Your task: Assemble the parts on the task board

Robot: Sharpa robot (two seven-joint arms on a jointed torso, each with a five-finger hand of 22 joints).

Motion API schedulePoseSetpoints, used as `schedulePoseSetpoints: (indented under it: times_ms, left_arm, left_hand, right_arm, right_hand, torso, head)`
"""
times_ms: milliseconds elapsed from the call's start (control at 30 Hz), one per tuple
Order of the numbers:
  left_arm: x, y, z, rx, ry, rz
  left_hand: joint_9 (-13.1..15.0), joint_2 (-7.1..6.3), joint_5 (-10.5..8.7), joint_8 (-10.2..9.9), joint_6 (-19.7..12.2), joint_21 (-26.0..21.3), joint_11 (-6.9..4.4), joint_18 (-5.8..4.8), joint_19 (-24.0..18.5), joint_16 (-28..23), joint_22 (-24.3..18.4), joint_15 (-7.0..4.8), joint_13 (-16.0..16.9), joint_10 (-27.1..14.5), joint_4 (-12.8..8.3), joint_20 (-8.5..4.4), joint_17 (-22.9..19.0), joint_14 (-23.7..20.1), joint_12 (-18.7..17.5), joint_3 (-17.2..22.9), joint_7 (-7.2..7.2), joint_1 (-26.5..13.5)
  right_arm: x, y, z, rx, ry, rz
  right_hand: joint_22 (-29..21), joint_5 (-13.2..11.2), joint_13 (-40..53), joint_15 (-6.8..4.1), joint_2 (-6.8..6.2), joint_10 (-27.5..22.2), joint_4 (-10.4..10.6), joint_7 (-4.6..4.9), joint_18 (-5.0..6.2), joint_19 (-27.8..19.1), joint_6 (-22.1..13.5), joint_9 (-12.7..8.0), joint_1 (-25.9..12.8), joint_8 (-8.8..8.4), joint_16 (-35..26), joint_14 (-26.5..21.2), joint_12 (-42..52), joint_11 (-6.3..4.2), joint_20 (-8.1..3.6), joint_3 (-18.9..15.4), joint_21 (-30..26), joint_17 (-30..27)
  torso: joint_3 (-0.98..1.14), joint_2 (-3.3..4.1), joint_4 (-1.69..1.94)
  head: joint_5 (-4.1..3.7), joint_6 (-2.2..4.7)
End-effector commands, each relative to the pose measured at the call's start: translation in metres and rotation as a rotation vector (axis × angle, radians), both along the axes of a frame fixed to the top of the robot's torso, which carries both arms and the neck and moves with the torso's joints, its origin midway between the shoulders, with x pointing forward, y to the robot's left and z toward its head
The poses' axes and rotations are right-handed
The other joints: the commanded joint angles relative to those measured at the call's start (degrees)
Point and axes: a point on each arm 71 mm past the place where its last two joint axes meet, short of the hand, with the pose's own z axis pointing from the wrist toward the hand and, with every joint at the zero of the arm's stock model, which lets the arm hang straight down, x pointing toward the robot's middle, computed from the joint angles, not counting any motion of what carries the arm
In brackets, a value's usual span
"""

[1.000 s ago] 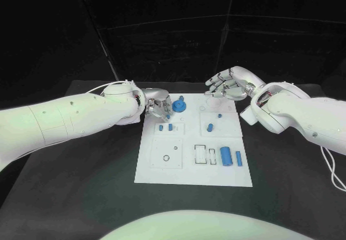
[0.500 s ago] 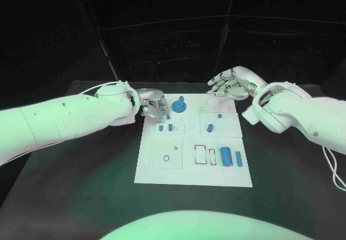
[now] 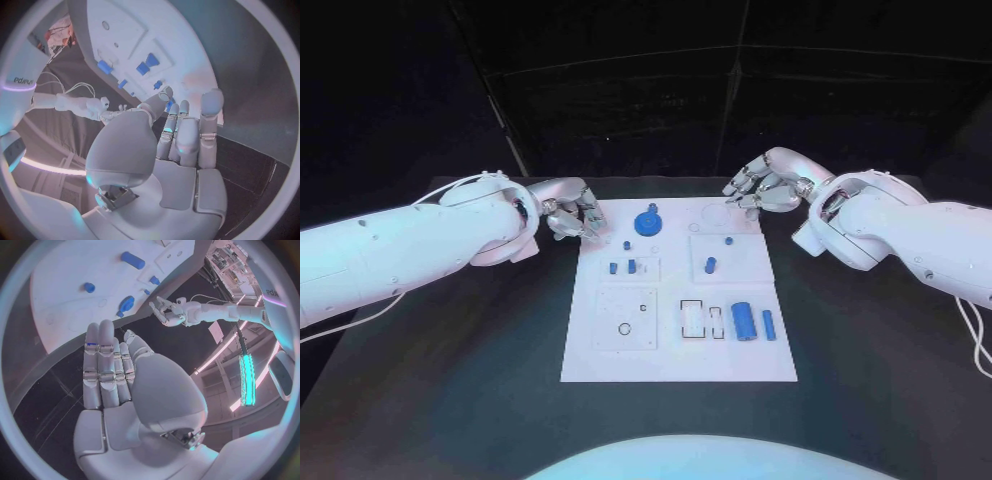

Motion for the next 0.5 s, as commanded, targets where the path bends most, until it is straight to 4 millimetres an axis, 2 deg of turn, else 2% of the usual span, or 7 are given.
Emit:
schedulePoseSetpoints:
  times_ms: [33, 133, 167, 300, 433, 500]
  left_arm:
    - [-0.001, 0.007, 0.013, -0.378, 0.032, 0.088]
    - [-0.004, 0.011, 0.016, -0.52, 0.073, 0.118]
    - [-0.005, 0.012, 0.017, -0.55, 0.082, 0.122]
    - [-0.008, 0.012, 0.02, -0.673, 0.116, 0.139]
    - [-0.012, 0.008, 0.022, -0.789, 0.147, 0.151]
    - [-0.013, 0.006, 0.023, -0.839, 0.162, 0.155]
  left_hand:
    - [-0.07, 0.44, -0.1, 0.02, 0.41, -6.33, 0.3, 1.56, -3.72, -4.16, -5.99, 0.22, -0.11, 0.02, 0.16, 0.28, -6.41, -2.84, 0.08, 0.55, 0.21, -0.05]
    - [-0.17, 0.04, -0.12, -0.31, 0.2, -8.01, 0.5, 1.6, -5.3, -9.61, -6.85, 0.44, -0.12, -0.37, 0.19, 0.54, -14.69, -6.41, 0.1, 0.58, 0.39, -0.24]
    - [-0.18, -0.11, -0.13, -0.35, 0.17, -8.21, 0.52, 1.6, -5.46, -10.24, -6.96, 0.46, -0.11, -0.38, 0.19, 0.56, -15.62, -6.81, 0.14, 0.5, 0.4, -0.32]
    - [-0.16, -0.4, -0.12, -0.44, 0.19, -9.04, 0.39, 1.65, -5.96, -11.69, -7.45, 0.42, 0.04, 0.15, 0.36, 0.63, -17.57, -7.74, 0.67, 0.17, 0.3, -0.73]
    - [-0.16, -0.16, -0.12, -0.48, 0.24, -9.54, 0.29, 1.68, -6.18, -12.66, -7.77, 0.35, 0.16, 0.72, 0.43, 0.6, -18.96, -8.35, 1.18, 0.23, 0.3, -0.7]
    - [-0.15, -0.05, -0.11, -0.49, 0.26, -9.72, 0.26, 1.68, -6.26, -12.94, -7.88, 0.33, 0.2, 0.89, 0.46, 0.59, -19.34, -8.53, 1.36, 0.27, 0.31, -0.67]
  right_arm:
    - [-0.002, -0.003, -0.005, -0.223, -0.015, 0.032]
    - [-0.004, -0.003, -0.007, -0.33, -0.05, 0.04]
    - [-0.004, -0.003, -0.007, -0.354, -0.06, 0.041]
    - [-0.006, 0.0, -0.007, -0.432, -0.104, 0.049]
    - [-0.008, 0.004, -0.006, -0.479, -0.145, 0.052]
    - [-0.009, 0.007, -0.006, -0.496, -0.162, 0.054]
  right_hand:
    - [1.8, -0.39, 0.07, -0.59, -1.18, 2.23, -0.39, -0.39, 0.12, 0.97, 1.4, -0.06, -0.64, -1.53, 3.01, 2.78, -3.11, -0.39, -0.78, 1.4, 2.99, 2.31]
    - [3.92, -0.62, 0.16, -0.86, -2.04, 3.69, -0.81, -0.59, 0.03, 0.78, 2.65, -0.04, -1.41, -3.34, 7.85, 2.58, -6.61, -0.51, -1.06, 3.21, 6.23, 5.56]
    - [4.23, -0.71, 0.14, -0.82, -2.23, 3.62, -0.83, -0.57, 0.06, 0.75, 2.75, -0.03, -1.6, -3.61, 8.49, 2.72, -7.16, -0.52, -1.1, 3.43, 6.7, 6.0]
    - [6.21, -1.05, 0.19, -0.71, -3.46, 3.29, -1.06, -0.56, 0.11, 0.3, 2.86, -0.04, -2.65, -5.5, 12.29, 2.34, -10.07, -0.35, -1.06, 4.97, 9.67, 8.62]
    - [7.62, -1.11, 0.16, -0.56, -4.14, 1.68, -1.15, -0.43, 0.08, 0.5, 2.3, -0.03, -3.41, -6.89, 15.44, 2.7, -11.87, 0.01, -0.89, 5.9, 11.87, 10.73]
    - [8.9, -1.26, 0.28, -0.43, -4.76, 1.28, -1.36, -0.28, 0.09, 0.38, 2.2, 0.06, -3.93, -7.75, 20.86, 2.57, -12.53, 0.14, -0.73, 6.63, 13.82, 15.45]
  torso:
    - [-0.03, -0.05, -0.13]
    - [0.05, -0.01, -0.19]
    - [0.06, 0.05, -0.15]
    - [0.04, 0.05, -0.12]
    - [0.05, 0.09, -0.03]
    - [0.04, 0.07, -0.04]
  head:
    - [-1.51, 0.86]
    - [-2.38, 1.6]
    - [-2.75, 1.9]
    - [-3.43, 2.34]
    - [-3.96, 3.02]
    - [-4.01, 3.1]
